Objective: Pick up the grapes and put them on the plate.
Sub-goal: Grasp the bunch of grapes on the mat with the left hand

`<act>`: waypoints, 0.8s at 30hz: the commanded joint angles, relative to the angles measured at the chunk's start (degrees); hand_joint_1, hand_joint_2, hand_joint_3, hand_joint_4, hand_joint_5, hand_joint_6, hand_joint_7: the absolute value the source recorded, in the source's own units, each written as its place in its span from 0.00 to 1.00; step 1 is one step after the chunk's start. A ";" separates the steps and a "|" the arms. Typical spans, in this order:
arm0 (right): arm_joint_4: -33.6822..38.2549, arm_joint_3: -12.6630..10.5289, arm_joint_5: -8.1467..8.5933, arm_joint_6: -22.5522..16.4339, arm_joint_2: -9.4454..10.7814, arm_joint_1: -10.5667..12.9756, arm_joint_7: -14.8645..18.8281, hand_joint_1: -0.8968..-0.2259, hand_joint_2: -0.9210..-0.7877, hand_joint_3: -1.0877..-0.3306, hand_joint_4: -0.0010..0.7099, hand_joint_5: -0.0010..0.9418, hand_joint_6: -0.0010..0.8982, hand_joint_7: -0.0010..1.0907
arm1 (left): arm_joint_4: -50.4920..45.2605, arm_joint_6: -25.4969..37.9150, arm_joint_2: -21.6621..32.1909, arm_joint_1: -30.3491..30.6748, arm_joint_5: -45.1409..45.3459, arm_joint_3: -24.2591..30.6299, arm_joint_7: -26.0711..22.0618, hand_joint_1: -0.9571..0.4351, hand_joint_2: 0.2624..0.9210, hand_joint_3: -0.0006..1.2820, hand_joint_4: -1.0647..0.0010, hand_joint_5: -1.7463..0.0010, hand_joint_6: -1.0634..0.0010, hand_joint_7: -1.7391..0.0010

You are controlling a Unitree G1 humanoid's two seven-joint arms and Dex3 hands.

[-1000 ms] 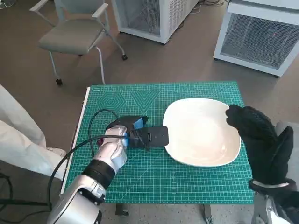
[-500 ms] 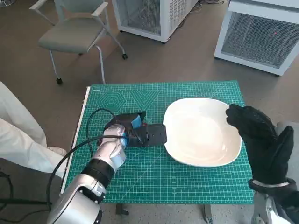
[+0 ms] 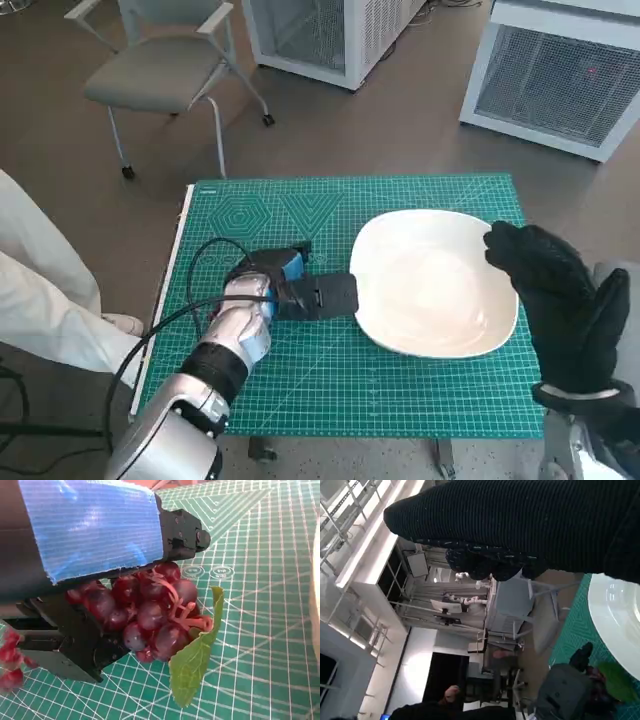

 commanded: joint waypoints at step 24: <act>1.04 -0.14 0.15 0.65 -0.28 0.45 0.00 0.76 0.00 0.59 0.54 0.77 0.18 0.91 | 1.91 -2.62 0.79 -1.01 -1.91 0.41 -0.64 0.97 0.46 0.76 0.59 0.01 0.73 0.96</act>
